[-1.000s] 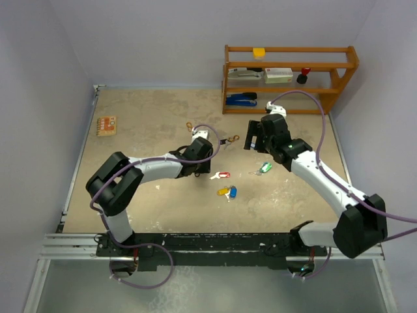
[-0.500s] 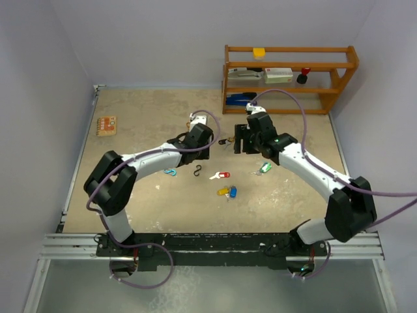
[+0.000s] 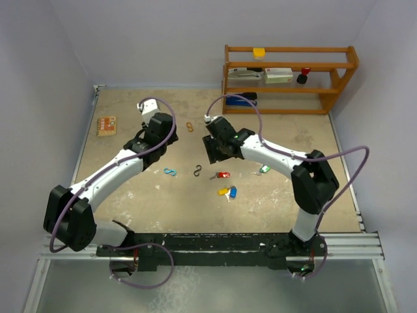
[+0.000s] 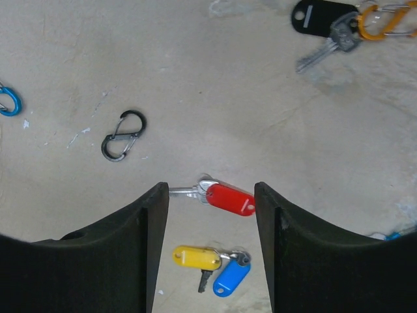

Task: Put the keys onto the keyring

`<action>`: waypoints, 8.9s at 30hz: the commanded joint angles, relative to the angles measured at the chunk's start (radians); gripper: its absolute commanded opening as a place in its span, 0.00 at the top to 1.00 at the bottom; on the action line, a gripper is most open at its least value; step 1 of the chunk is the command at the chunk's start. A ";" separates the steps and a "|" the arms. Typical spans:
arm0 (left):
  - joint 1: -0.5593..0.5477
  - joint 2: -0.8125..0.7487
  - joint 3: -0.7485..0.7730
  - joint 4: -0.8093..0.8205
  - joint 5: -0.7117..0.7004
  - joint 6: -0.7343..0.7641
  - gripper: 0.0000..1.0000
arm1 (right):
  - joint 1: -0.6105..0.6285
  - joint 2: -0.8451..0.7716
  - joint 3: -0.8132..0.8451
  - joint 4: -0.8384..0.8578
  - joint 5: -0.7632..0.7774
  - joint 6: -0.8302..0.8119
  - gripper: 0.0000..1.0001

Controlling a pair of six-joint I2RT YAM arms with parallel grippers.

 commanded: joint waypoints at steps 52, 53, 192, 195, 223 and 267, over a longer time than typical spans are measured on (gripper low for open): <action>0.078 -0.042 -0.068 0.043 0.072 -0.020 0.57 | 0.088 0.257 0.153 -0.168 0.047 0.000 0.75; 0.078 -0.042 -0.069 0.044 0.072 -0.019 0.57 | 0.087 0.256 0.153 -0.170 0.047 0.005 0.77; -0.337 0.231 -0.036 0.162 -0.110 0.040 1.00 | -0.027 -0.475 -0.193 0.073 0.130 0.027 1.00; -0.337 0.168 0.012 0.165 -0.104 0.061 1.00 | -0.027 -0.473 -0.209 0.107 0.092 0.002 1.00; -0.335 0.097 0.059 0.237 0.180 0.092 1.00 | -0.027 -0.521 -0.376 0.415 -0.119 -0.109 1.00; -0.335 0.103 0.034 0.288 0.342 0.194 1.00 | -0.028 -0.585 -0.478 0.534 -0.131 -0.174 1.00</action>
